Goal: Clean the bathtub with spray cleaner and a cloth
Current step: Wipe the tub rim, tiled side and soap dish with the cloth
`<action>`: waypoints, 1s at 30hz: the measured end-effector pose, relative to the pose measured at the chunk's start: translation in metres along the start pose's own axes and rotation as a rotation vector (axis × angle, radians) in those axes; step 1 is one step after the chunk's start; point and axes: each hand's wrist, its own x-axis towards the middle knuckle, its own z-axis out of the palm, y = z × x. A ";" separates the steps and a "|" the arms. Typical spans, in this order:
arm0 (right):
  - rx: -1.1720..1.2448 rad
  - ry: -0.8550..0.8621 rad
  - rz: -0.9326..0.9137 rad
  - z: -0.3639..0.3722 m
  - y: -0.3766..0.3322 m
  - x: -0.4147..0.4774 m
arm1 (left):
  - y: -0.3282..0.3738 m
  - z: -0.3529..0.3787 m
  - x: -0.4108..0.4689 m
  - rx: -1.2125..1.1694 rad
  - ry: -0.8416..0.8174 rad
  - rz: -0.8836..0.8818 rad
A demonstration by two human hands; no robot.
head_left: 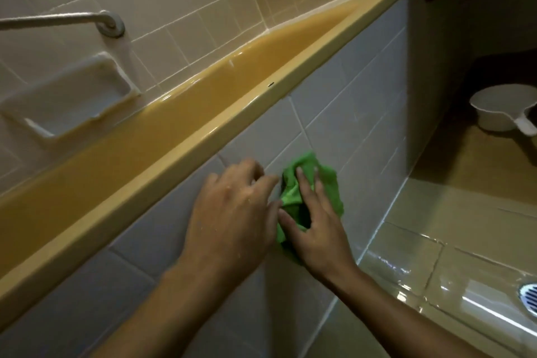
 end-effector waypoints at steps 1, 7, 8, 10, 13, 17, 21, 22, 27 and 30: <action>-0.020 -0.029 -0.030 -0.009 -0.011 0.009 | 0.005 0.004 -0.002 -0.087 -0.066 -0.117; -0.164 -0.182 -0.127 -0.052 -0.031 0.042 | 0.019 0.010 0.019 -0.839 -0.140 -0.756; -0.178 -0.221 -0.129 -0.057 -0.030 0.044 | 0.021 0.009 0.025 -0.884 -0.147 -0.790; -0.165 -0.310 -0.129 -0.064 -0.028 0.046 | 0.028 0.010 0.033 -0.933 -0.145 -0.819; -0.086 -0.422 -0.126 -0.079 -0.024 0.050 | 0.029 0.015 0.040 -0.931 -0.128 -0.877; -0.085 -0.367 -0.228 -0.097 -0.012 0.062 | 0.024 0.004 0.037 -0.757 -0.071 -0.828; -0.323 -0.154 -0.384 -0.090 -0.011 0.082 | 0.028 -0.013 0.023 -0.503 0.050 -0.686; -0.382 -0.115 -0.428 -0.085 -0.015 0.087 | 0.027 -0.015 0.018 -0.478 0.077 -0.645; -0.356 -0.080 -0.670 -0.074 -0.050 0.107 | 0.001 -0.041 -0.010 -0.107 0.222 -0.501; -0.317 -0.128 -0.670 -0.077 -0.080 0.117 | -0.015 -0.055 -0.023 0.087 0.281 -0.470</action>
